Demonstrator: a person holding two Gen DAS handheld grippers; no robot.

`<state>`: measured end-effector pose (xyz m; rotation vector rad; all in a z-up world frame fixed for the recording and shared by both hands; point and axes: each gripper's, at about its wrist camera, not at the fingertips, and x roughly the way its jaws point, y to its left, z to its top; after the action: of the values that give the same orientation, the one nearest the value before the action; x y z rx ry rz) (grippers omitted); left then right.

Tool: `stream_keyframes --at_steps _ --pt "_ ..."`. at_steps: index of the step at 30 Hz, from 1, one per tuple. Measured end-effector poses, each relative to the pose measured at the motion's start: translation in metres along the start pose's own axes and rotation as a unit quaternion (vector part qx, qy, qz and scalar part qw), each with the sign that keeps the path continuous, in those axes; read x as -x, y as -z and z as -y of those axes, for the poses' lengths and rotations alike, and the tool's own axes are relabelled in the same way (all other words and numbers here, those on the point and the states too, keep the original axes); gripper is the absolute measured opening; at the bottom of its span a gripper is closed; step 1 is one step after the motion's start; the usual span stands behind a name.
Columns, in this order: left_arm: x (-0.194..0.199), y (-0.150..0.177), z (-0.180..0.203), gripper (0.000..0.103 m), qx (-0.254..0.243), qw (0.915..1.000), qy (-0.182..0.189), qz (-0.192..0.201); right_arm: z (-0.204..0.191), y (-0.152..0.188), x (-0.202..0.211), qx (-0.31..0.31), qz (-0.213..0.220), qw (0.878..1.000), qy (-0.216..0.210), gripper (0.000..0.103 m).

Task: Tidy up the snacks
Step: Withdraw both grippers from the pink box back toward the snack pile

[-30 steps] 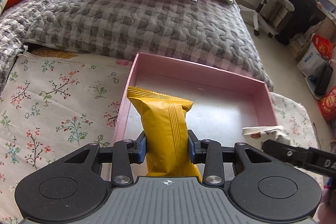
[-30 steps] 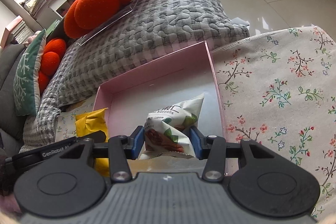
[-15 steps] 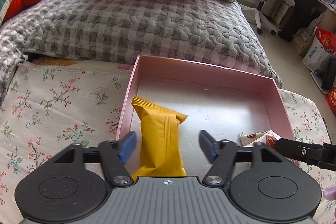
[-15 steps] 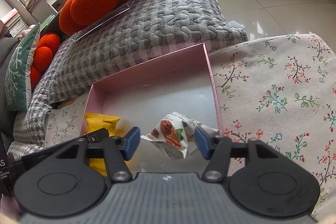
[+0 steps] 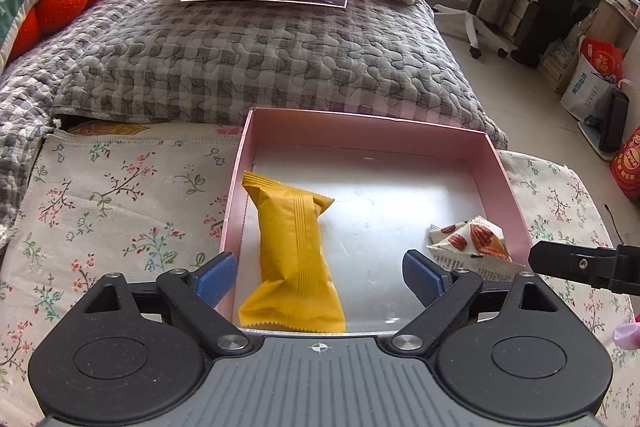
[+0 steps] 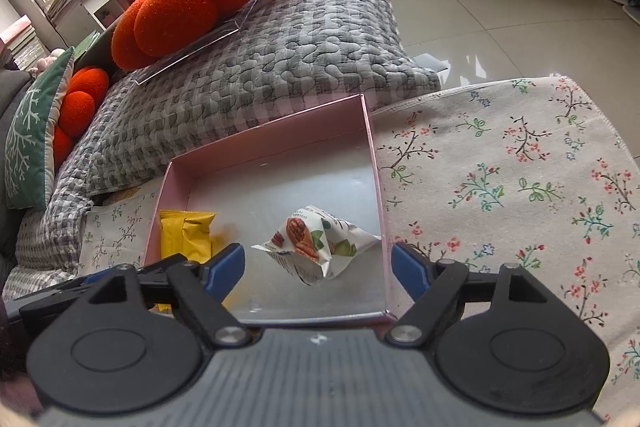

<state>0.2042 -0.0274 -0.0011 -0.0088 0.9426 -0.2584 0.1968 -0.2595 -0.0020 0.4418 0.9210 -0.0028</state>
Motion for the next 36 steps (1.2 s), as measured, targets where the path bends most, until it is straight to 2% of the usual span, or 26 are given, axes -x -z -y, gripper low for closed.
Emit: stream_keyframes --at_steps 15,27,36 --pt "0.035 0.034 0.000 0.101 -0.024 0.9996 -0.014 0.008 0.006 0.024 0.027 0.016 0.012 1.000 0.017 0.095" --pt "0.054 0.072 0.001 0.101 -0.023 0.9995 -0.020 0.012 0.012 0.050 0.040 0.039 0.022 0.998 0.047 0.099" --pt "0.066 0.104 0.001 0.101 -0.025 0.9991 -0.032 0.013 0.016 0.076 0.047 0.054 0.020 0.997 0.050 0.099"
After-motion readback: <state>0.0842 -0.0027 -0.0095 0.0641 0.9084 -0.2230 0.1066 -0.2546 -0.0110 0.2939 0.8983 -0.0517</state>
